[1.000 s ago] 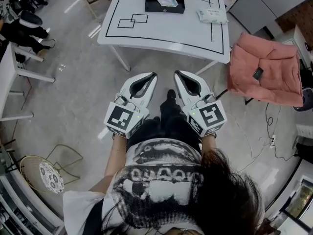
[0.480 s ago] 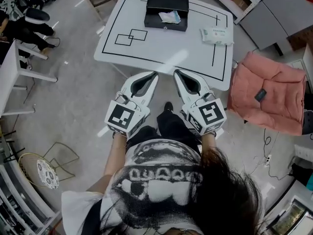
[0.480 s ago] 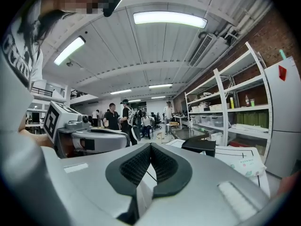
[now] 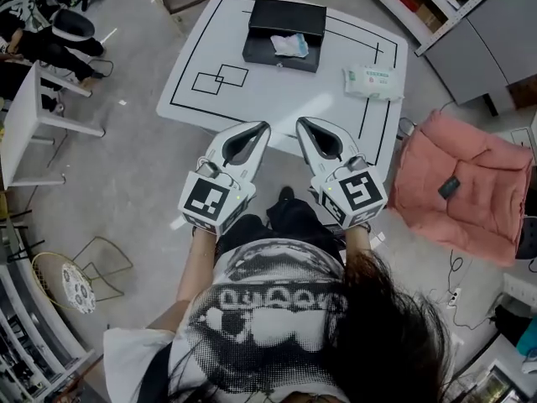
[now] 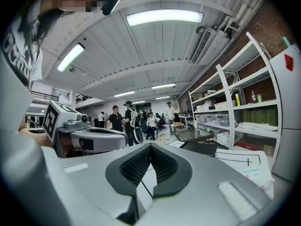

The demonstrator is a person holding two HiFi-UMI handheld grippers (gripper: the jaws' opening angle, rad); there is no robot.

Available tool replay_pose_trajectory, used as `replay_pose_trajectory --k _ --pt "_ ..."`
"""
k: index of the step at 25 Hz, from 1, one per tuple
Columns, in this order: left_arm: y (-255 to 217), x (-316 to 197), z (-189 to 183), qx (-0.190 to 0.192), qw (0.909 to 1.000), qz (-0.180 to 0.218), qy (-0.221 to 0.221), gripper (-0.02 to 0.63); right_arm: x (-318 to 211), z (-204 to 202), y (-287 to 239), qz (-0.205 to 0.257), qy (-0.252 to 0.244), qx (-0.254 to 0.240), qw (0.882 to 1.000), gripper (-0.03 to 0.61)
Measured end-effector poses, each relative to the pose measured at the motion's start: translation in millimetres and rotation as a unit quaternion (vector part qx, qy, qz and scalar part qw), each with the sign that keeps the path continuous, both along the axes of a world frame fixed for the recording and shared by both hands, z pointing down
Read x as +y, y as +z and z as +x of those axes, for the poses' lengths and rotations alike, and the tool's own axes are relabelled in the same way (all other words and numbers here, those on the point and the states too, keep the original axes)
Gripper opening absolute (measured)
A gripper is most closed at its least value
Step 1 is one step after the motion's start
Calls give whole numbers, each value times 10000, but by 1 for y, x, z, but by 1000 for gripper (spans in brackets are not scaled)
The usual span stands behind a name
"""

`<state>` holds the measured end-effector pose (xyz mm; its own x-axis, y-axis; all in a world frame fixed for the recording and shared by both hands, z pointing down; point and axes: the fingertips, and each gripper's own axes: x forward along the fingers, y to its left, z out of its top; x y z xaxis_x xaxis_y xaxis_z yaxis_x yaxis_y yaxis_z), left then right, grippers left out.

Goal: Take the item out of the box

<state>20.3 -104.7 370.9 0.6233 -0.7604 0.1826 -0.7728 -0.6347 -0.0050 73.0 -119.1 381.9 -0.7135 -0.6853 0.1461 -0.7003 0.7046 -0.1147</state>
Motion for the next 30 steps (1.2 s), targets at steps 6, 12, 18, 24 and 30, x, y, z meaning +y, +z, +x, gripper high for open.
replay_pose_trajectory --k 6,12,18,24,30 --pt "5 -6 16 -120 9999 -57 -98 0 -15 11 4 -5 -110 -105 9999 -5" --pt "8 -8 15 -130 9996 -104 -233 0 -19 13 9 -64 -162 -104 9998 -5" --pt "14 -15 11 -138 9995 -157 -255 0 -25 15 18 -123 -103 -43 9999 -5" --pt "14 -36 3 -123 9997 -140 -170 0 -48 14 23 -154 66 67 9998 -5" --pt "12 -73 -16 -119 9998 -129 -66 0 -88 2 31 -143 171 385 9990 -2"
